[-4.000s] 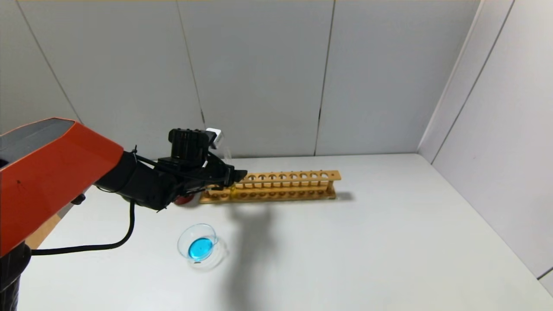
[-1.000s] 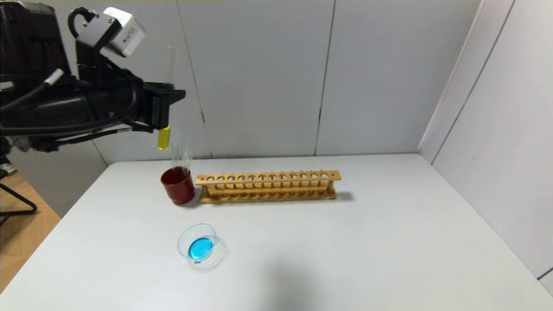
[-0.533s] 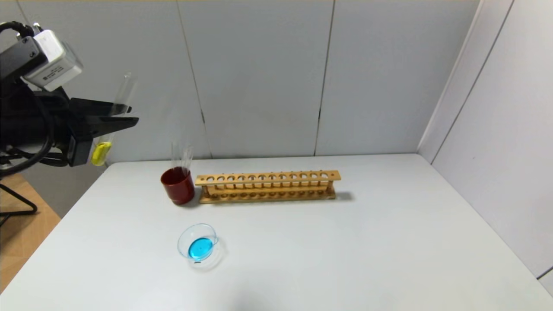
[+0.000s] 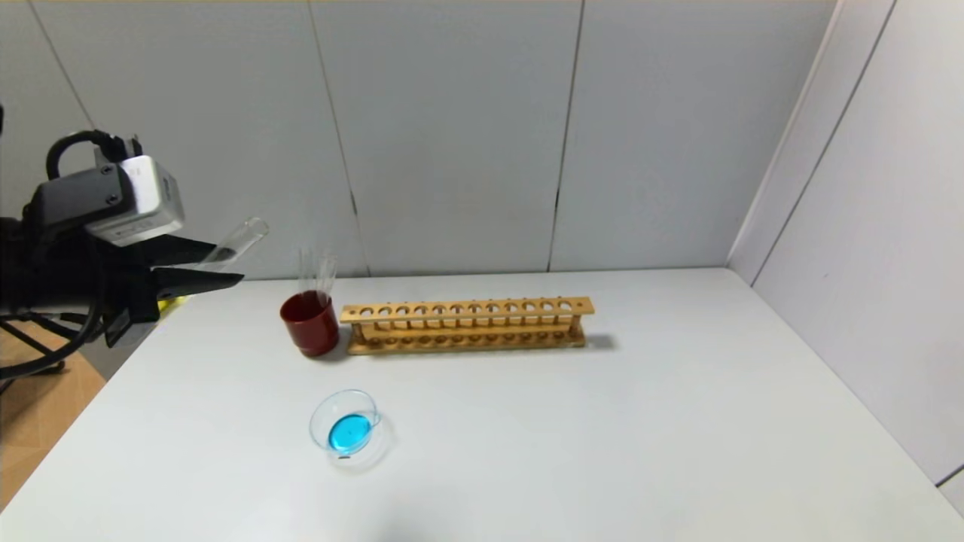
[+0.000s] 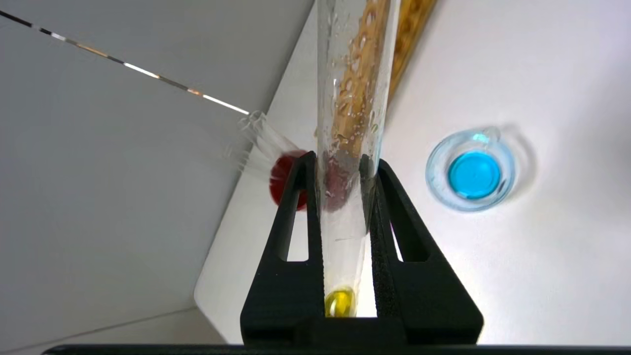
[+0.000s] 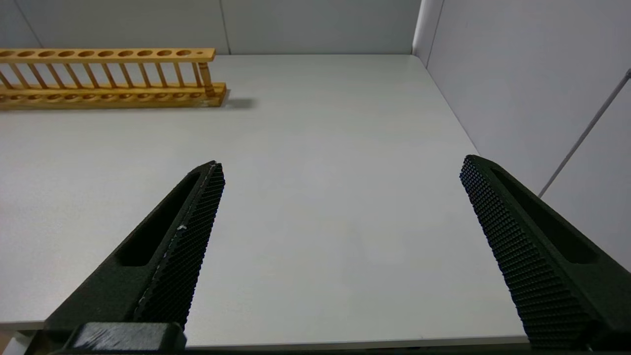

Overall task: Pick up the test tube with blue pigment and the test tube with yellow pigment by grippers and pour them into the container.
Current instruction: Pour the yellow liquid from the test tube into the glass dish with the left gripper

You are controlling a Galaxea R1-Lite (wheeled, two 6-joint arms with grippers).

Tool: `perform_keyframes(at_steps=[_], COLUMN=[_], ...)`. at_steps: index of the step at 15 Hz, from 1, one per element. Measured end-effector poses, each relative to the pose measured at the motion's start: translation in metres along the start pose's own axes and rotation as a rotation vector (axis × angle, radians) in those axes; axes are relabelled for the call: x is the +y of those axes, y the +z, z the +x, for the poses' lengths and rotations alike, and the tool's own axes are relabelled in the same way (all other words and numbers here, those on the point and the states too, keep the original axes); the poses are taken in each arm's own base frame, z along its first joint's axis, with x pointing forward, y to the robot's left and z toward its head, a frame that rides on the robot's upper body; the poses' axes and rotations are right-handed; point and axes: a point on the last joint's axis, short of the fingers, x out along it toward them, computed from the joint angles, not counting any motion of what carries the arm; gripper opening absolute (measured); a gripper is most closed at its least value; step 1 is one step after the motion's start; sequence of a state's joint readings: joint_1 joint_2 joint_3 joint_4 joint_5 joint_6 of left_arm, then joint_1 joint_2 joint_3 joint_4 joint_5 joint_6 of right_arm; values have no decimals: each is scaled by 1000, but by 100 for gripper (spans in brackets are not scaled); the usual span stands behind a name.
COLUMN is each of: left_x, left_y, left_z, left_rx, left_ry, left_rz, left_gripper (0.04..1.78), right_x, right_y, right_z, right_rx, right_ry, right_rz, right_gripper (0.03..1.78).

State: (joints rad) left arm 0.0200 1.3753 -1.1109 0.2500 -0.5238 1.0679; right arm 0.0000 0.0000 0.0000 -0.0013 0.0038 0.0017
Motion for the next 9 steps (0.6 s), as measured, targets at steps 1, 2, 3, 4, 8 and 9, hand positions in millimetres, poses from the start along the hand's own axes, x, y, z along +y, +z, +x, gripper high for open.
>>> perform_keyframes(at_steps=[1, 2, 3, 4, 8, 9], left_x=[2, 5, 6, 6, 12, 11], left_y=[-2, -3, -4, -5, -14, -17], left_z=[3, 6, 9, 10, 9, 9], left_rx=[5, 7, 10, 12, 51, 58], left_ry=[-2, 0, -4, -7, 12, 4], left_rz=[28, 53, 80, 119, 291, 327], left_gripper=[31, 31, 31, 31, 31, 31], right_x=[0, 0, 0, 0, 0, 0], right_y=[0, 0, 0, 0, 0, 0], right_z=[0, 0, 0, 0, 0, 0], right_rx=[0, 0, 0, 0, 0, 0], right_ry=[0, 0, 0, 0, 0, 0], right_rz=[0, 0, 0, 0, 0, 0], right_gripper=[175, 175, 175, 175, 175, 175])
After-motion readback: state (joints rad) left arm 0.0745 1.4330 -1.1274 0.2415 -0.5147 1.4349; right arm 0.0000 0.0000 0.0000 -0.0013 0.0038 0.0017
